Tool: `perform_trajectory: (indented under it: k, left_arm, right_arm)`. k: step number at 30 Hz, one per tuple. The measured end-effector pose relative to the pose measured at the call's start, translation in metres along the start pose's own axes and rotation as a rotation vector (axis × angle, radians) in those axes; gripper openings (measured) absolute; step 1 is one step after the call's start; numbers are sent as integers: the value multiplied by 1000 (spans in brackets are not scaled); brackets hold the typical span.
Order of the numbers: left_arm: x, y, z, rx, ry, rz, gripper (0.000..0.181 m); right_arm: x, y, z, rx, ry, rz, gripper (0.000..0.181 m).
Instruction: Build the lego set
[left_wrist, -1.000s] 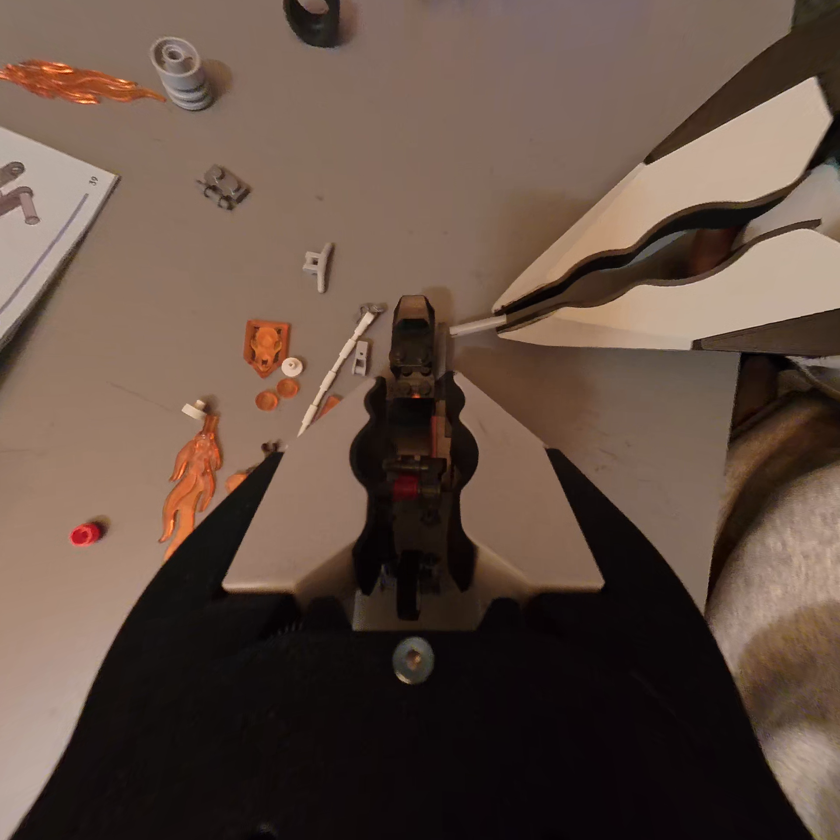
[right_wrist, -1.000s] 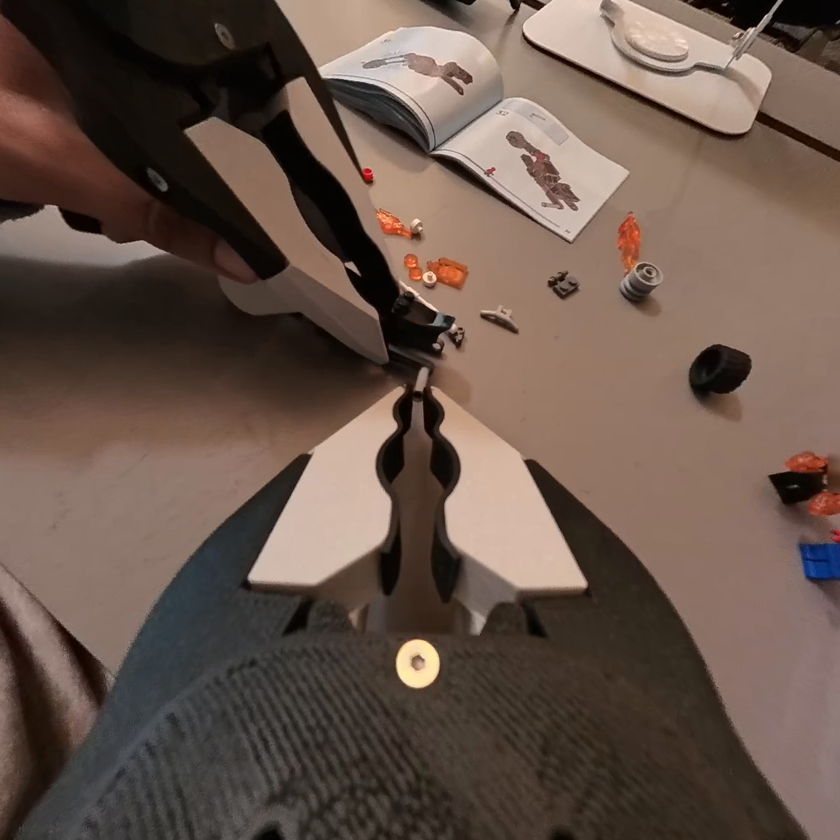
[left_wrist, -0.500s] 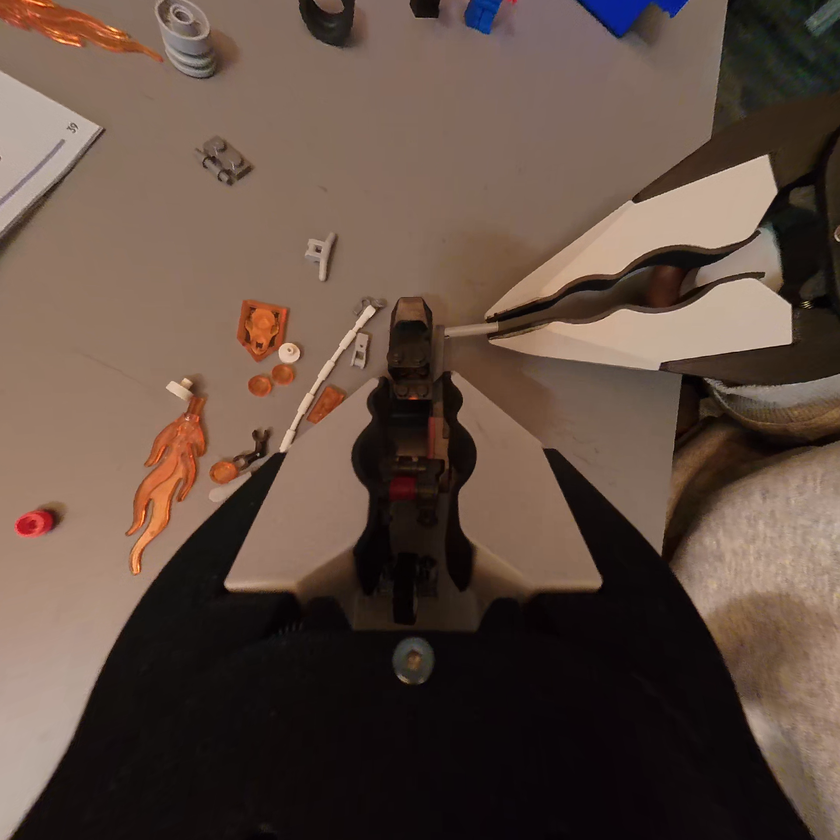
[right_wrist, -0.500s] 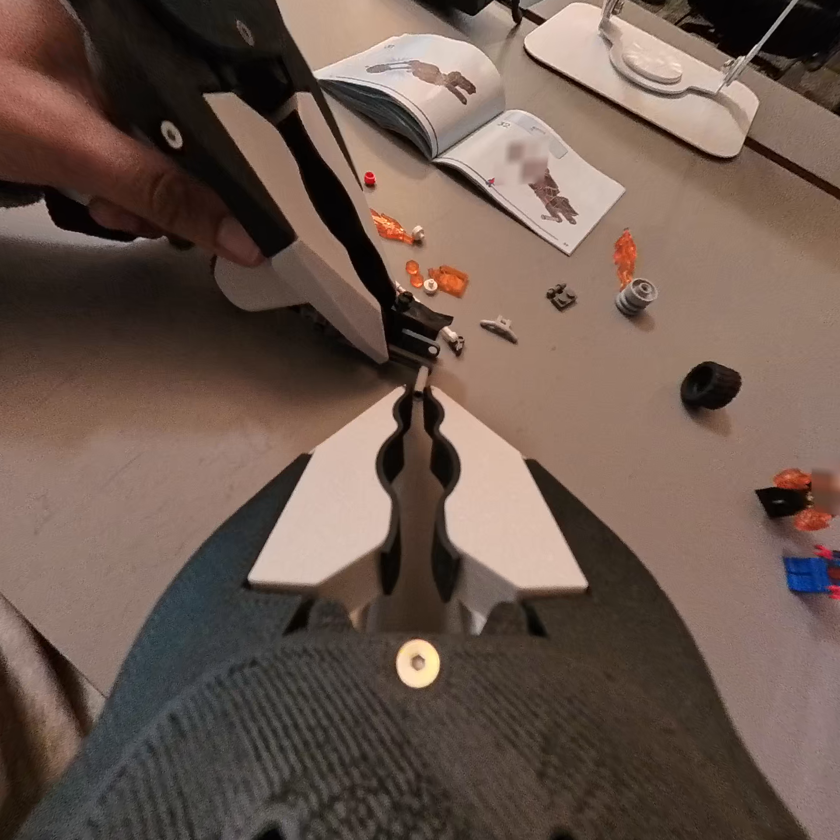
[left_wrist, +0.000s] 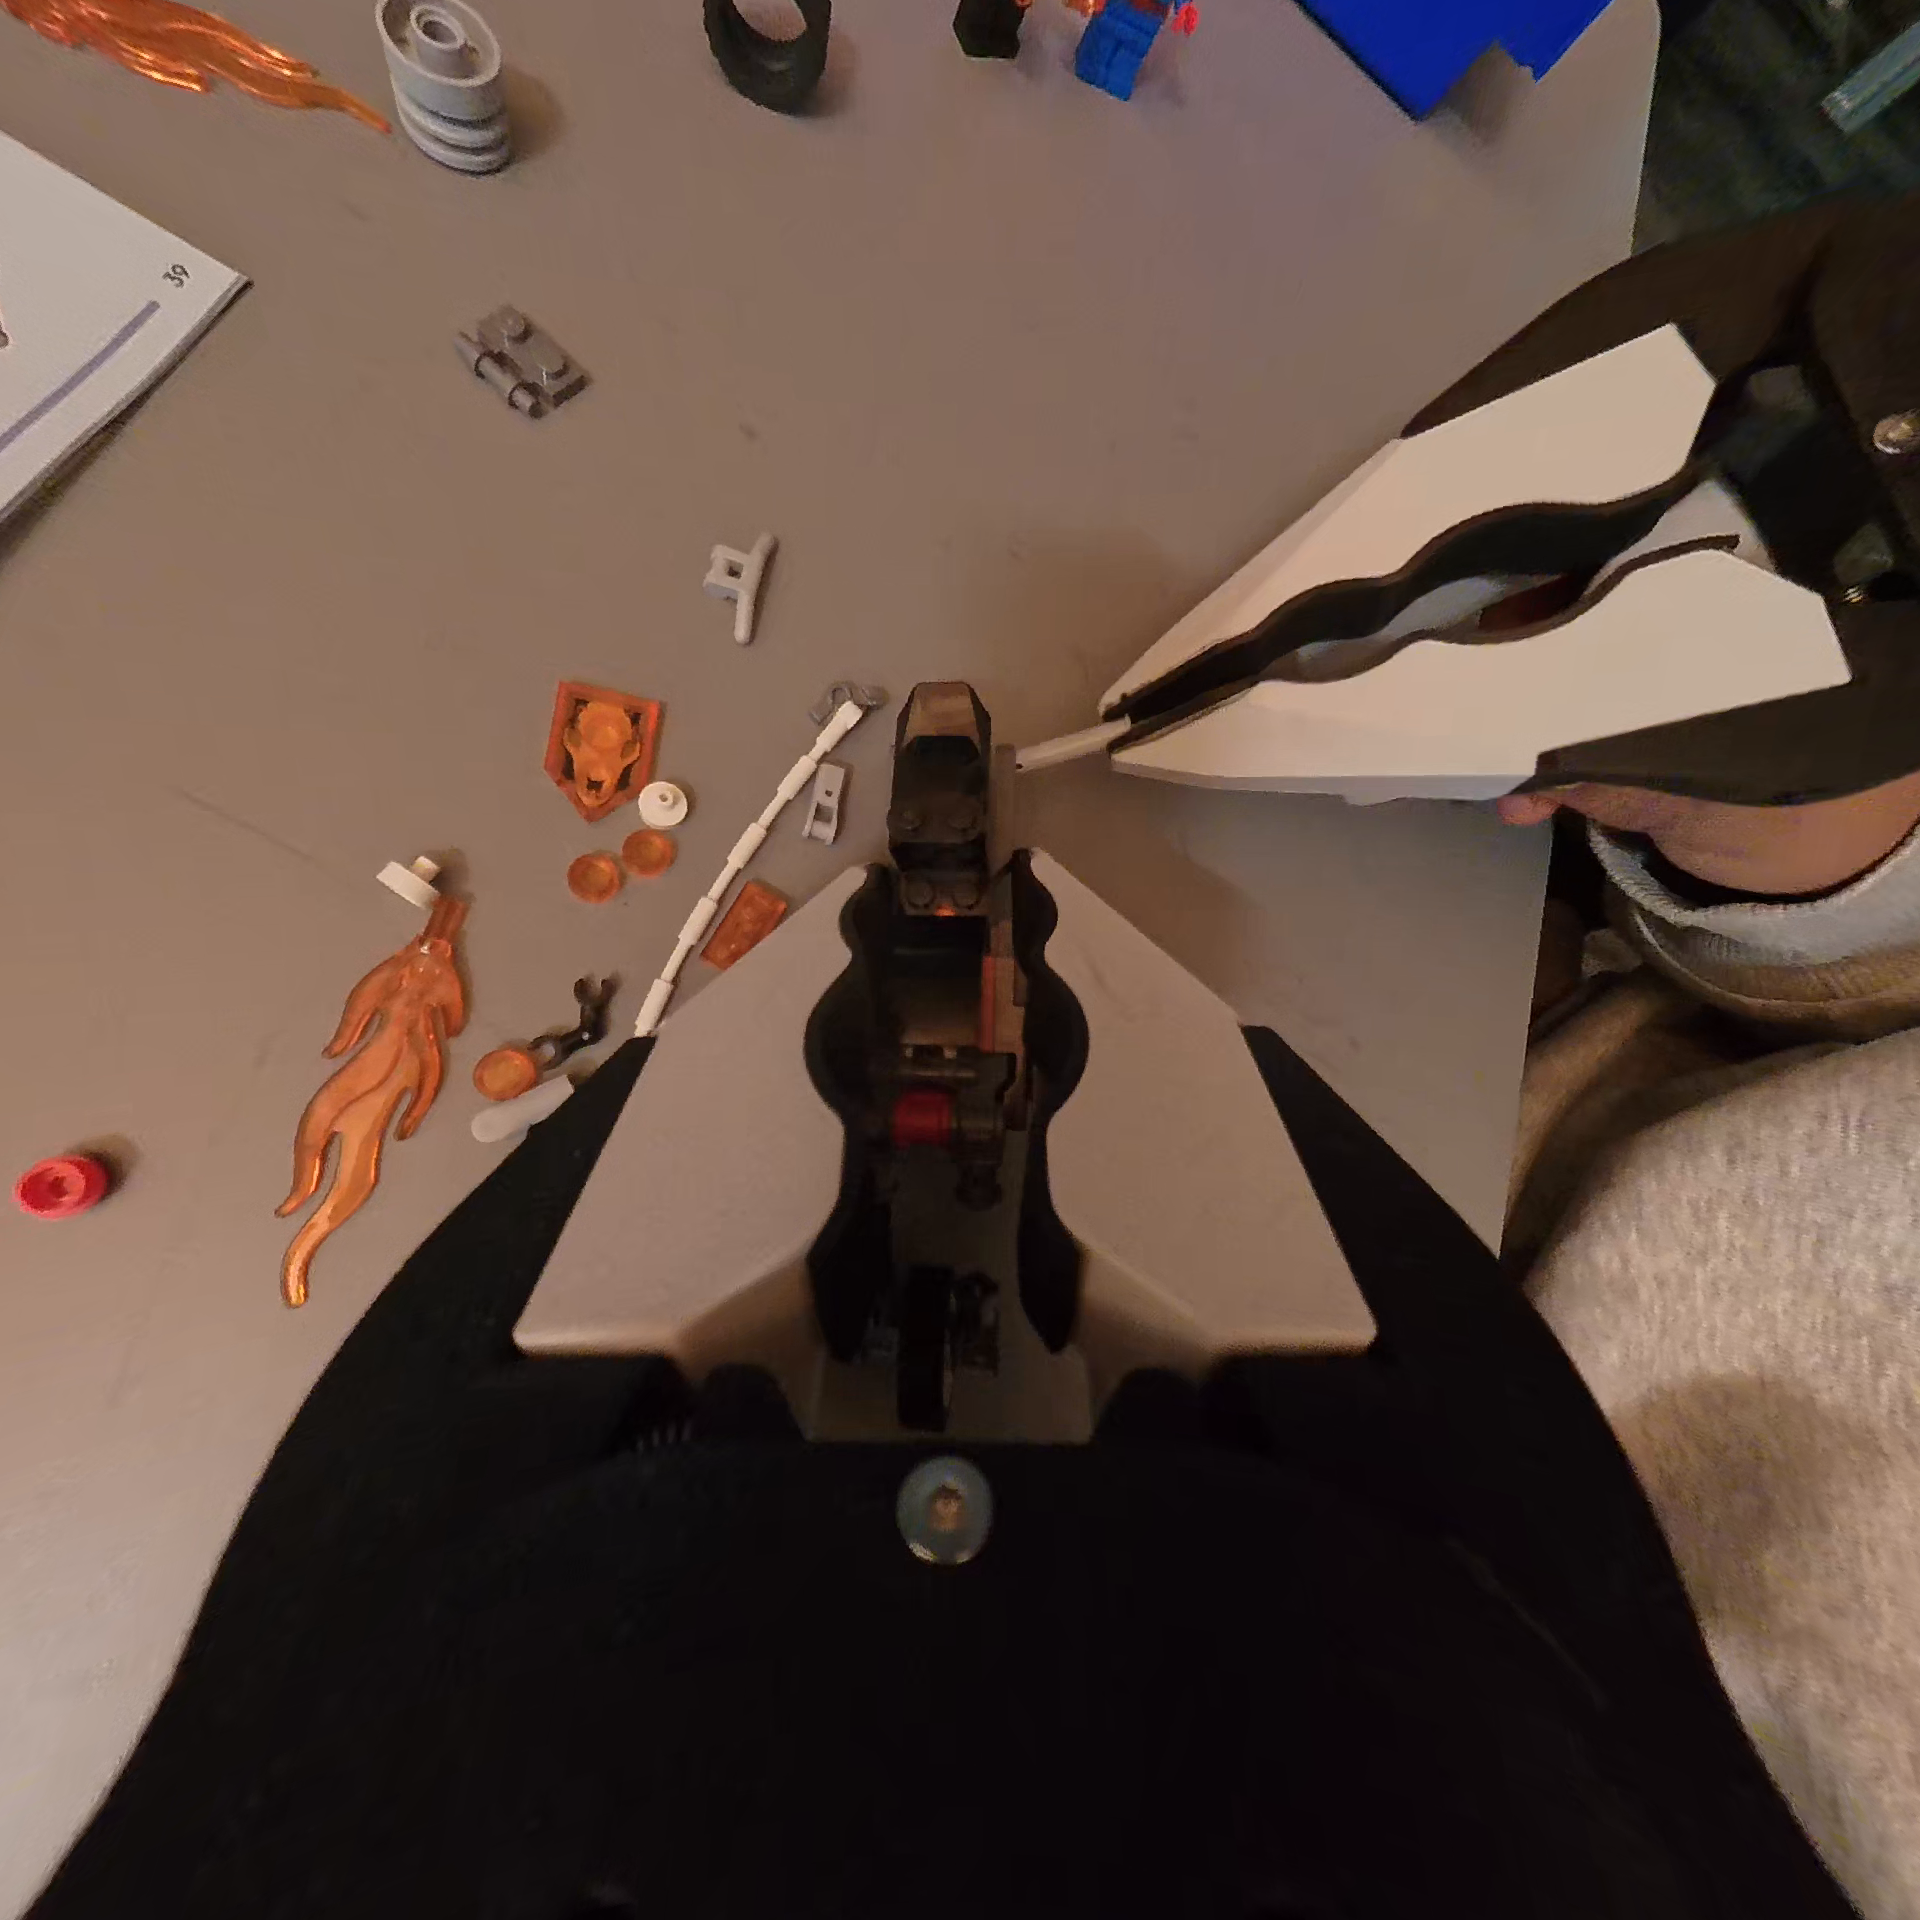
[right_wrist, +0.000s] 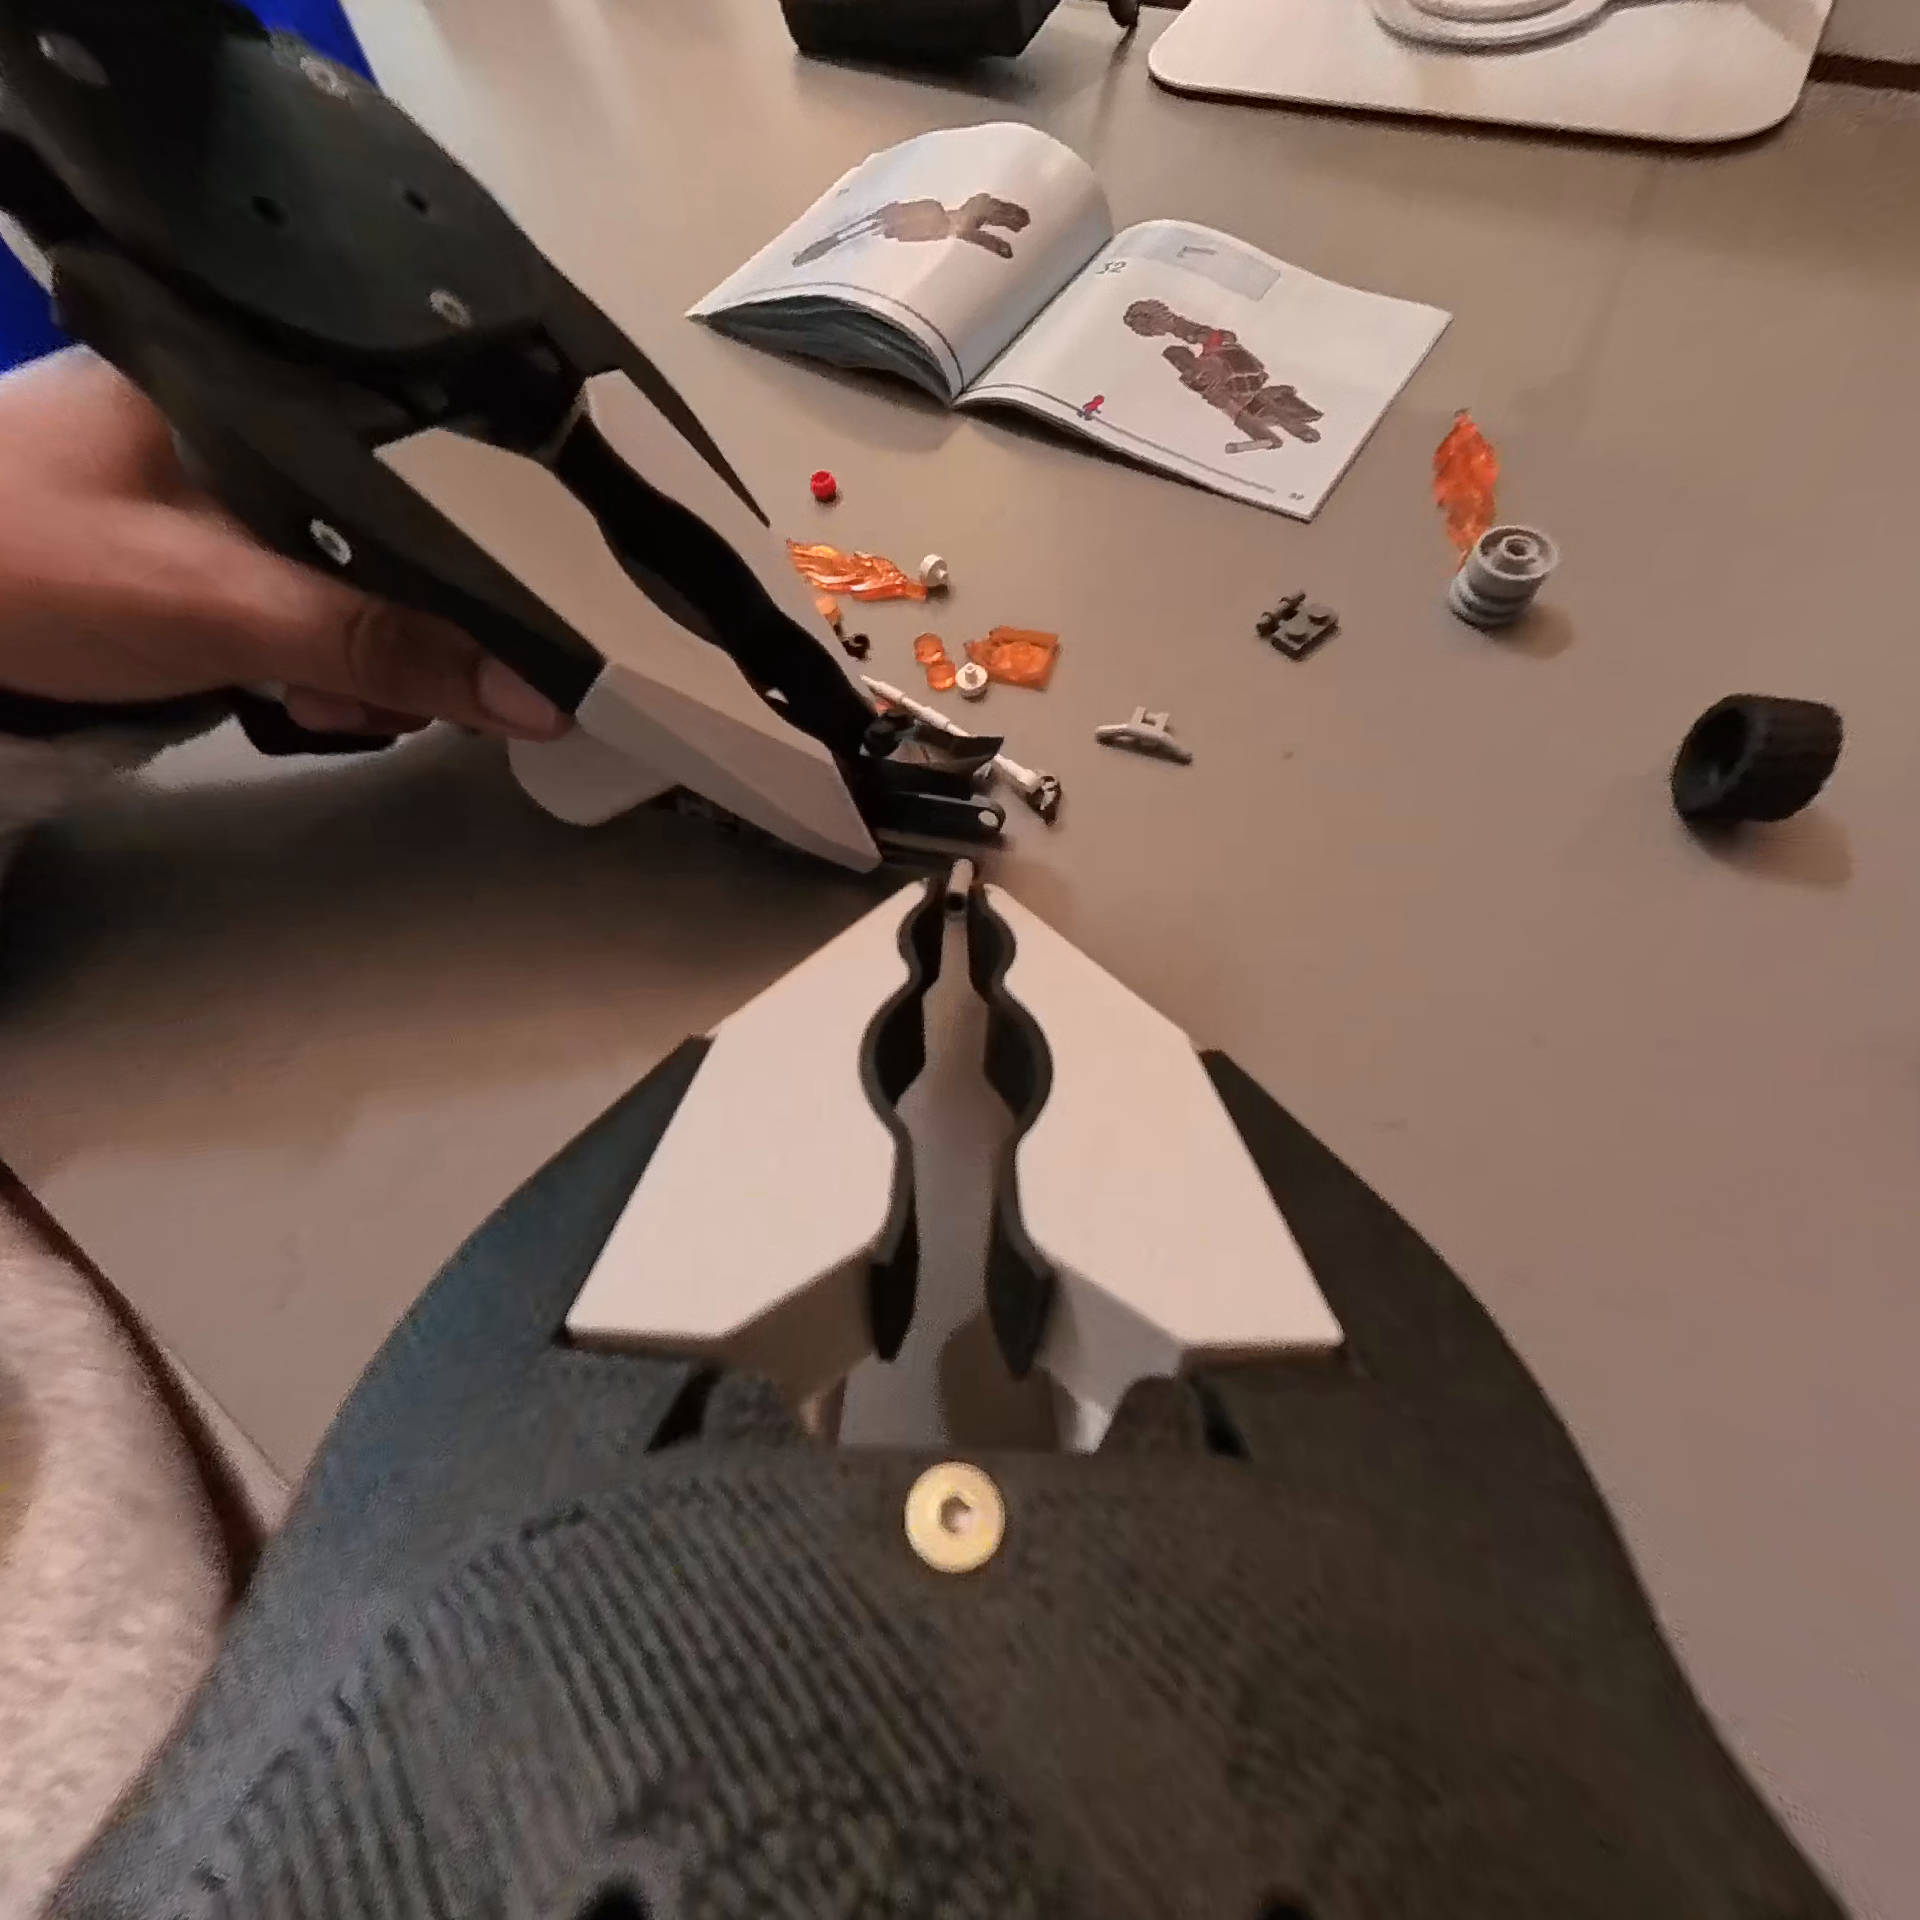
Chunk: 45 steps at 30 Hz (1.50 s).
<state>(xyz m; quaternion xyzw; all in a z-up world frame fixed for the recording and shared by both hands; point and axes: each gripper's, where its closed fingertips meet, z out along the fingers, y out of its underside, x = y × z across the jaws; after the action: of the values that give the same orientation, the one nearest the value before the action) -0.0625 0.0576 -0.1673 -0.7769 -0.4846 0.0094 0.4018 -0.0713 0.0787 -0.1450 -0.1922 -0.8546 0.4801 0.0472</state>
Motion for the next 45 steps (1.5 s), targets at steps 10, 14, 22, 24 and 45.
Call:
perform_trajectory:
  k: [10, 14, 22, 24, 45]
  left_arm:
    - [0, -2, 0, 28, 38, -68, 25]
    - [-1, -3, -1, 34, 44, -80, 24]
    - [-2, -3, -1, 33, 38, -78, 23]
    - [-3, -2, 0, 37, 24, -63, 22]
    - [-3, -2, 0, 33, 18, -8, 22]
  right_arm:
    - [0, -2, 0, 10, 52, -72, 2]
    - [0, 1, 2, -12, 92, -148, 2]
    - [3, 2, 3, -19, 53, -67, 2]
    - [5, 5, 5, -39, 60, -52, 2]
    - [7, 3, 4, -37, -183, 259, 2]
